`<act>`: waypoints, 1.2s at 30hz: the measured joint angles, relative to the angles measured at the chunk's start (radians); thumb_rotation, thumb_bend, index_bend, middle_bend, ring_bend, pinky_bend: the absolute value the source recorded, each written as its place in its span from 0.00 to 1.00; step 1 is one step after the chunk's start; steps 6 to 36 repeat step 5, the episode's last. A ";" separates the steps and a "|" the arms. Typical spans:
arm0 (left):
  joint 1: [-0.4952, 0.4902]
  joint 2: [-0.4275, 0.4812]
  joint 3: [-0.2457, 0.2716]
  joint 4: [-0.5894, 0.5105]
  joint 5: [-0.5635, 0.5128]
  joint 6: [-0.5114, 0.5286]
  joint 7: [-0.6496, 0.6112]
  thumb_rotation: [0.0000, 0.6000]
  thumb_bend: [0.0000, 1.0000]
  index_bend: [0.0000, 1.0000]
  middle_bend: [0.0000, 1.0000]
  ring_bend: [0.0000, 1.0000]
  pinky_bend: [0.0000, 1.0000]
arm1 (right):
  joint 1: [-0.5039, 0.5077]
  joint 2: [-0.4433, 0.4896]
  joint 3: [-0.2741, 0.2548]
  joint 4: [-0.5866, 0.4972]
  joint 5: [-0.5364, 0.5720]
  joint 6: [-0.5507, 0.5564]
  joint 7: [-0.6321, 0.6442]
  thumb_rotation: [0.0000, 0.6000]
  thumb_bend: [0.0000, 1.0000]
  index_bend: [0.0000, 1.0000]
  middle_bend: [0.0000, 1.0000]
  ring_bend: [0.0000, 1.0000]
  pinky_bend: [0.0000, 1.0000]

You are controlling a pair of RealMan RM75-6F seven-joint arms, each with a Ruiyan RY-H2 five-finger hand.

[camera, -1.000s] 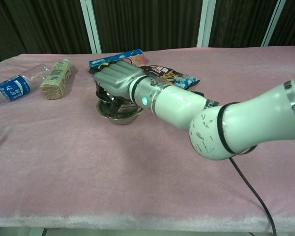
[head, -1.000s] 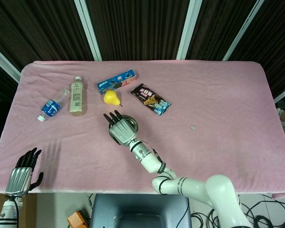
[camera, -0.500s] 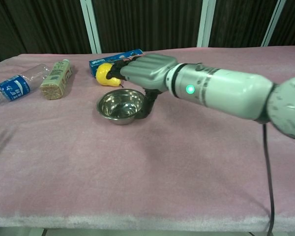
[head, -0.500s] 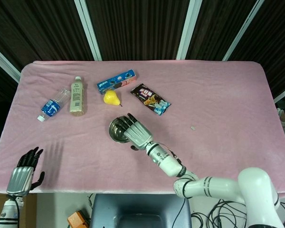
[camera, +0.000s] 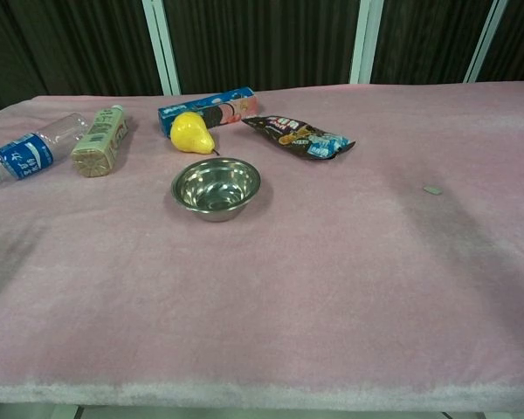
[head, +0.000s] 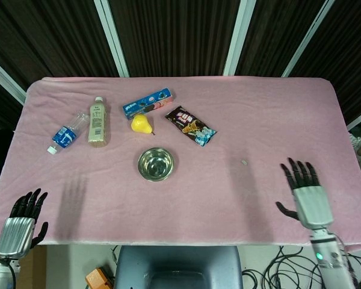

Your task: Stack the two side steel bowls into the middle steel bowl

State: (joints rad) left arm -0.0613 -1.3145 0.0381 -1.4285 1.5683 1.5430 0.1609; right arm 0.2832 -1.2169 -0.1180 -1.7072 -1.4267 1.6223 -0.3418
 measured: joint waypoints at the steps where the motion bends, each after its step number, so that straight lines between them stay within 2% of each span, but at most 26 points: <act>1: 0.002 0.002 0.001 -0.007 0.007 0.008 0.008 1.00 0.45 0.00 0.00 0.00 0.11 | -0.025 0.013 -0.007 0.022 -0.015 0.026 0.043 1.00 0.32 0.00 0.00 0.00 0.00; 5: 0.007 -0.004 -0.002 -0.002 0.026 0.027 0.027 1.00 0.45 0.00 0.00 0.00 0.11 | -0.104 0.054 -0.022 0.105 -0.077 0.086 0.148 1.00 0.32 0.00 0.00 0.00 0.00; 36: 0.007 -0.004 -0.002 -0.002 0.026 0.027 0.027 1.00 0.45 0.00 0.00 0.00 0.11 | -0.104 0.054 -0.022 0.105 -0.077 0.086 0.148 1.00 0.32 0.00 0.00 0.00 0.00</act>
